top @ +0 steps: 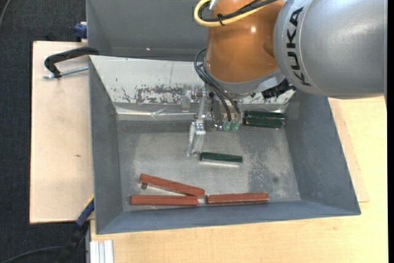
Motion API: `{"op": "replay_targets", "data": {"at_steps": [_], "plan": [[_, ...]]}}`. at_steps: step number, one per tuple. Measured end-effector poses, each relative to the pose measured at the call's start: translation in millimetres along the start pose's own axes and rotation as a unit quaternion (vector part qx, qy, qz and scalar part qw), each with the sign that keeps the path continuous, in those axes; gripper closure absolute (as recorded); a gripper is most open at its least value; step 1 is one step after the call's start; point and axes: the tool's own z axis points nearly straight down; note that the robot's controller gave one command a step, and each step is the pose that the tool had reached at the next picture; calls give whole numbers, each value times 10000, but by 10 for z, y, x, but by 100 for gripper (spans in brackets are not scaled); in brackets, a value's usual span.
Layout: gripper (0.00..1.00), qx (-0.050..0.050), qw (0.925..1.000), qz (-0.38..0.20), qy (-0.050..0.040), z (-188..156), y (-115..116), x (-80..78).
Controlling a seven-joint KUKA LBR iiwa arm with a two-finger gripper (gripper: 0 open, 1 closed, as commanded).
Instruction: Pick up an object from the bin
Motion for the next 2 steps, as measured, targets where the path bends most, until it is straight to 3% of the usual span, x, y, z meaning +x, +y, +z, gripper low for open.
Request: {"op": "replay_targets", "data": {"at_steps": [1,2], "plan": [[0,17,9945,-1043,22,497,-661,307],[0,12,9995,-323,36,1500,-1239,135]]}}
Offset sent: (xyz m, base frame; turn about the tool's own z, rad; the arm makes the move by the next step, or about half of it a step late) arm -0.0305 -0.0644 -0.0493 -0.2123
